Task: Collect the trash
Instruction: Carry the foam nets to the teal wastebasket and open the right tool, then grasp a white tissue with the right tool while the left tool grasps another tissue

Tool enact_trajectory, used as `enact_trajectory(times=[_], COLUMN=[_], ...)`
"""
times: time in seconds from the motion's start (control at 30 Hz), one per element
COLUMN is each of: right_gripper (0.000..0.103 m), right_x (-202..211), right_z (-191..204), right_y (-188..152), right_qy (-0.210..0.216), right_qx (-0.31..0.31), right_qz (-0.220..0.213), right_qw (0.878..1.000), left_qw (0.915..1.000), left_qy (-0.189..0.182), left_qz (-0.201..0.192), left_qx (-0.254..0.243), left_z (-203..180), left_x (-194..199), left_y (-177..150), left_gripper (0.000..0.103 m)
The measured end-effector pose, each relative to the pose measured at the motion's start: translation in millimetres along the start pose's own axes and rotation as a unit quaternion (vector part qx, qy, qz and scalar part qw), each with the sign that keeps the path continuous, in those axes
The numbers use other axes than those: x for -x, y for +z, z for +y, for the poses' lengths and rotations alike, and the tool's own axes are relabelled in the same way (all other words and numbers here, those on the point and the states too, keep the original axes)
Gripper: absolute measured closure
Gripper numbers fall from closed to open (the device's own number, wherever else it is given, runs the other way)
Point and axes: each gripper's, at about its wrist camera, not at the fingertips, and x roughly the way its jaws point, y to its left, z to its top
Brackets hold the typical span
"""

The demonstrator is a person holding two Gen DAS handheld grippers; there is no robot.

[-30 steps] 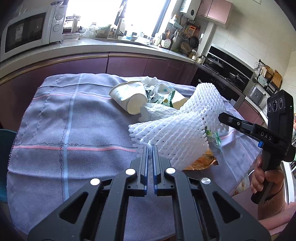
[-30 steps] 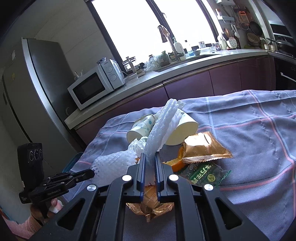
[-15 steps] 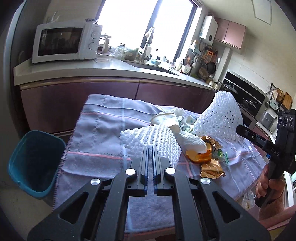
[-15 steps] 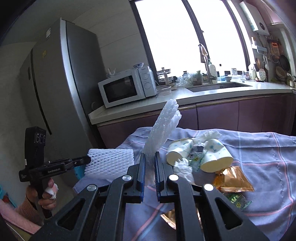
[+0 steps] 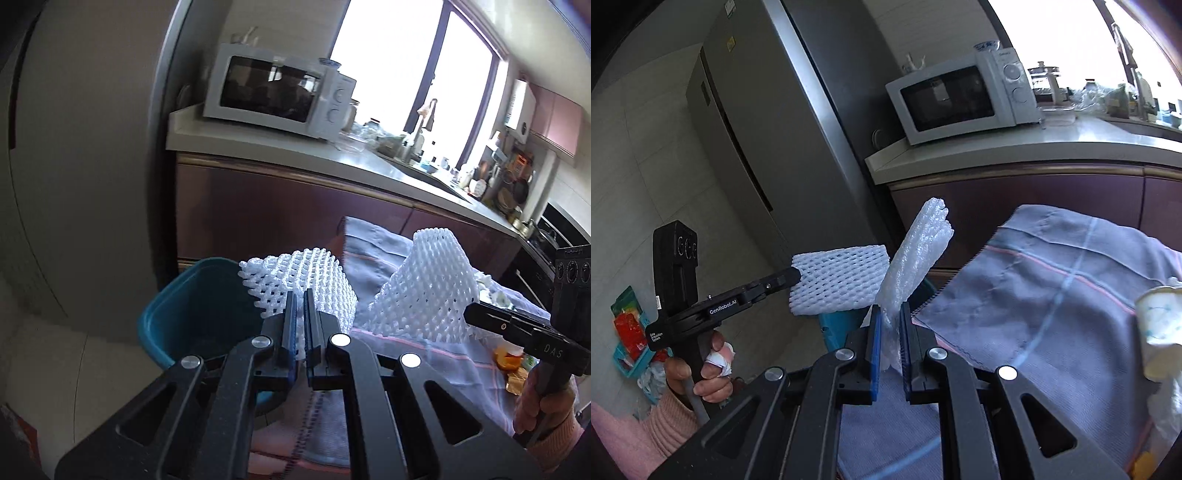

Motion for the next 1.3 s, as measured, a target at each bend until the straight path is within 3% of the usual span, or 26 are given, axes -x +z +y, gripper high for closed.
enact_trajectory(times=[0.13, 0.3, 0.53, 0.67, 0.87, 1.0, 1.17, 1.3], right_gripper=[0.095, 0.095, 0.09, 0.088, 0.078, 0.078, 0.07, 0.069], right_x=[-57.9, -118.9, -179.4, -198.8, -180.4, -138.8, -66.1, 4.3], right_z=[12.4, 22.5, 22.6, 15.7, 13.3, 6.0, -1.8, -14.8], right_y=[13.5, 19.6, 16.2, 15.4, 18.4, 13.5, 7.8, -0.6], right_qy=[0.021, 0.011, -0.013, -0.022, -0.019, -0.01, -0.018, -0.045], right_qx=[0.003, 0.007, 0.001, -0.018, -0.025, -0.021, -0.012, -0.013], right_qz=[0.044, 0.096, 0.167, 0.183, 0.168, 0.143, 0.093, 0.046], right_qw=[0.999, 0.995, 0.986, 0.983, 0.985, 0.99, 0.995, 0.998], left_qw=[0.9991, 0.9963, 0.9919, 0.9886, 0.9859, 0.9907, 0.9982, 0.999], left_qy=[0.035, 0.068, 0.083, 0.093, 0.106, 0.091, 0.038, -0.024], left_qz=[0.018, 0.045, 0.09, 0.113, 0.123, 0.093, 0.045, 0.022], left_qx=[0.017, 0.027, 0.034, 0.038, 0.042, 0.04, 0.011, -0.03], left_z=[33.7, 59.5, 80.4, 87.8, 94.5, 84.3, 41.2, -18.8], left_x=[-27.1, -66.4, -120.8, -142.9, -159.7, -143.9, -107.9, -86.9], left_y=[0.8, -4.9, -15.8, -23.2, -28.0, -20.4, -6.0, -2.0], left_gripper=[0.099, 0.099, 0.098, 0.096, 0.095, 0.095, 0.09, 0.085])
